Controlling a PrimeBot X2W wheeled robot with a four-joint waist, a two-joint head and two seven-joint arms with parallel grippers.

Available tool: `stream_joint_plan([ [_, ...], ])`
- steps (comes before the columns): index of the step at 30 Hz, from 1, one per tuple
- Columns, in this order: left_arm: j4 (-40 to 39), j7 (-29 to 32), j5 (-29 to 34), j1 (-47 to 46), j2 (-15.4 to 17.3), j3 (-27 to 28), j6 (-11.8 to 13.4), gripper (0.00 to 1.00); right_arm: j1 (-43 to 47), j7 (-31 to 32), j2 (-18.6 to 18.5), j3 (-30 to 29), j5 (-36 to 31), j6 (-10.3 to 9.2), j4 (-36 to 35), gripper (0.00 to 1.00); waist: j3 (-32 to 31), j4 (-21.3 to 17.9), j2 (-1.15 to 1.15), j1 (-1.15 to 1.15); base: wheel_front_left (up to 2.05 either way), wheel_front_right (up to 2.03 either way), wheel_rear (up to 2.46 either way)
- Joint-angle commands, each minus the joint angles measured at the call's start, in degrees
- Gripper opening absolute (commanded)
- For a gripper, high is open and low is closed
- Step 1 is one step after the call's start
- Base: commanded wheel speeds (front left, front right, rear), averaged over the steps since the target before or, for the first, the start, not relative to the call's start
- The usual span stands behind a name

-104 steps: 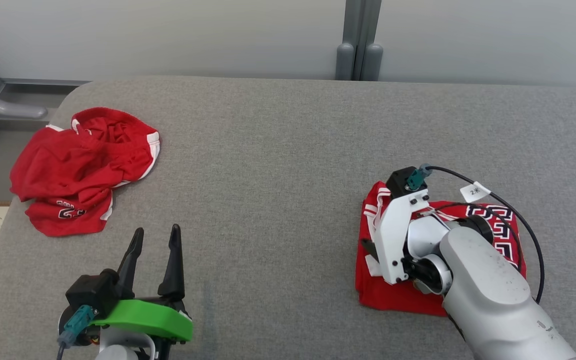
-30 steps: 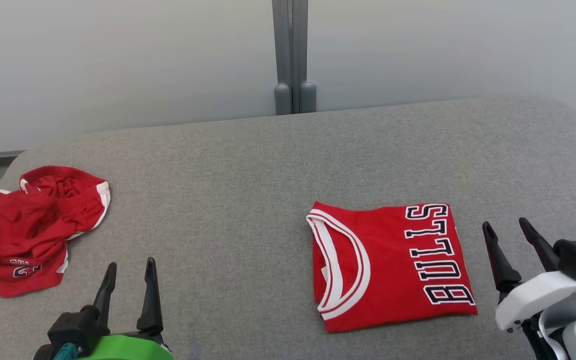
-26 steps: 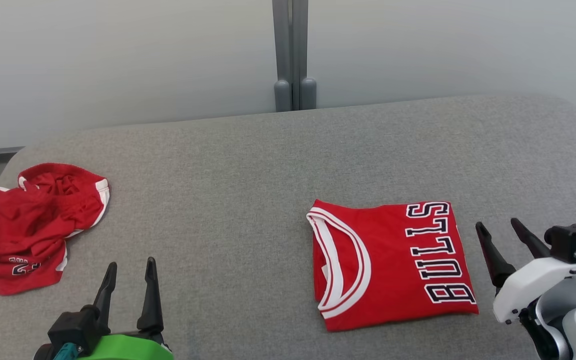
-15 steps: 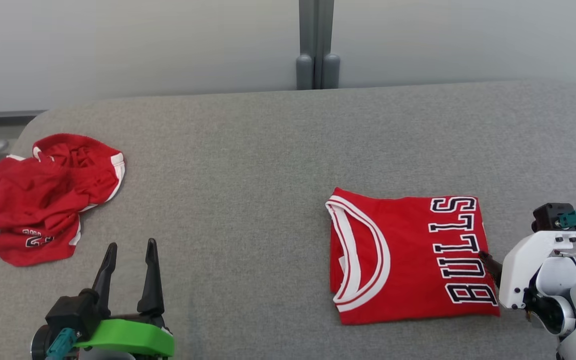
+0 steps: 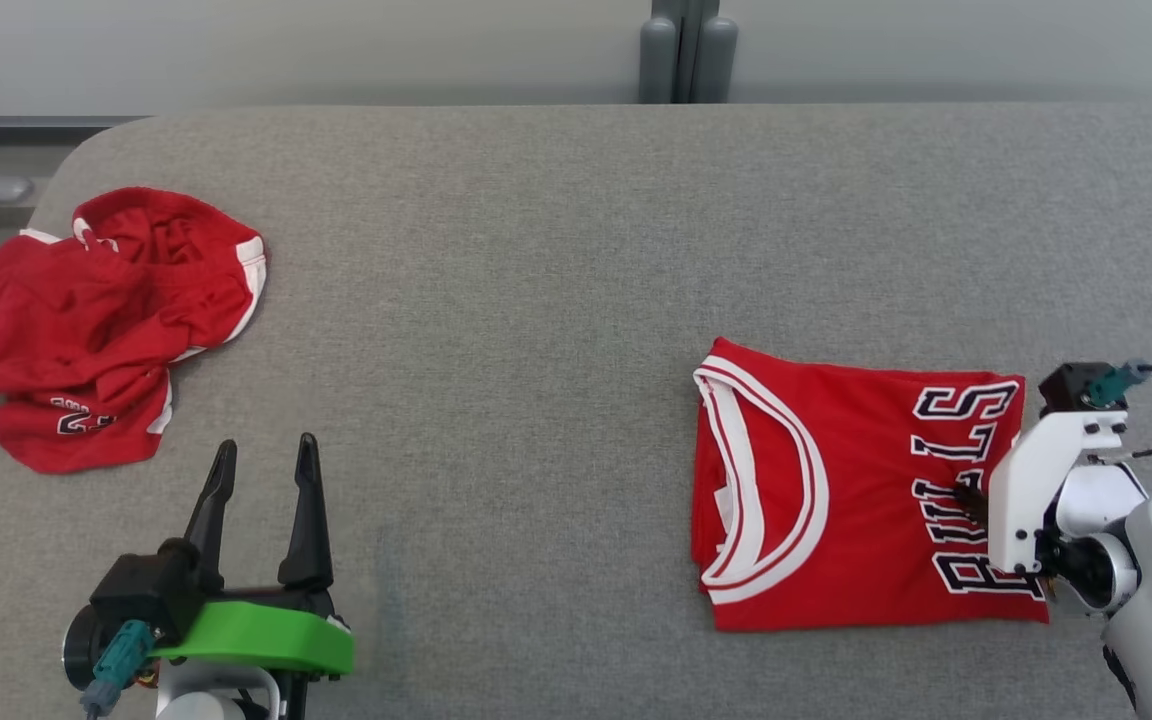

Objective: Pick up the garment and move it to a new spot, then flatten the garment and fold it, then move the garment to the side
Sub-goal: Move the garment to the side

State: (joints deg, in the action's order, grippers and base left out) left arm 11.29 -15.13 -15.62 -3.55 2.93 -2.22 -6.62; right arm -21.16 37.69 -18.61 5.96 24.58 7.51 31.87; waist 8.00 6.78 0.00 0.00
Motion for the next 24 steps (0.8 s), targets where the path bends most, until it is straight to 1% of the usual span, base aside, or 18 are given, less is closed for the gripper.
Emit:
stream_joint_plan([
  [1,-0.6,0.0,0.6,-1.3,0.0,0.1,-0.2,1.00,-1.0,-0.3,-0.5,1.6,-0.4,-0.05,0.2,0.00,1.3,-1.8,0.00,0.00,0.00,0.00,0.00],
  [2,-0.9,0.0,0.7,-1.4,0.0,0.2,-0.2,1.00,-2.3,-0.7,-1.5,2.4,-0.8,-0.09,-0.7,0.00,1.8,-2.5,0.00,0.00,0.00,0.00,0.00],
  [4,-1.6,0.0,0.8,-1.9,0.1,0.5,-0.3,1.00,-5.4,-2.5,-4.9,3.9,-1.6,-0.10,-2.6,0.00,2.9,-4.4,0.00,0.00,0.00,0.00,0.00],
  [8,-3.5,0.0,1.2,-3.1,0.3,1.1,-0.4,1.00,-10.9,-5.0,-10.2,6.8,-2.7,-0.08,-4.3,0.00,5.5,-8.3,0.00,0.00,0.00,0.00,0.00],
  [10,-4.7,0.0,1.6,-3.8,0.6,1.2,-0.4,1.00,-13.2,-5.9,-12.8,7.3,-2.4,-0.08,-4.2,0.00,7.1,-10.1,0.00,0.00,0.00,0.00,0.00],
  [14,-6.7,0.0,2.5,-5.7,1.1,1.0,-0.4,1.00,-16.3,-8.1,-17.6,6.2,-1.8,-0.08,-2.9,0.00,10.3,-12.8,0.00,0.00,0.00,0.00,0.00],
  [18,-8.3,0.0,3.0,-7.5,1.8,0.6,-0.5,1.00,-17.8,-11.2,-21.5,4.0,-2.5,-0.08,-0.6,0.00,13.5,-14.6,0.00,0.00,0.00,0.00,0.00],
  [24,-11.0,0.3,3.3,-9.0,3.2,-0.3,-0.6,1.00,-19.8,-17.0,-25.5,0.9,-4.0,-0.08,3.6,0.00,17.6,-15.2,0.00,0.00,0.00,0.00,0.00],
])
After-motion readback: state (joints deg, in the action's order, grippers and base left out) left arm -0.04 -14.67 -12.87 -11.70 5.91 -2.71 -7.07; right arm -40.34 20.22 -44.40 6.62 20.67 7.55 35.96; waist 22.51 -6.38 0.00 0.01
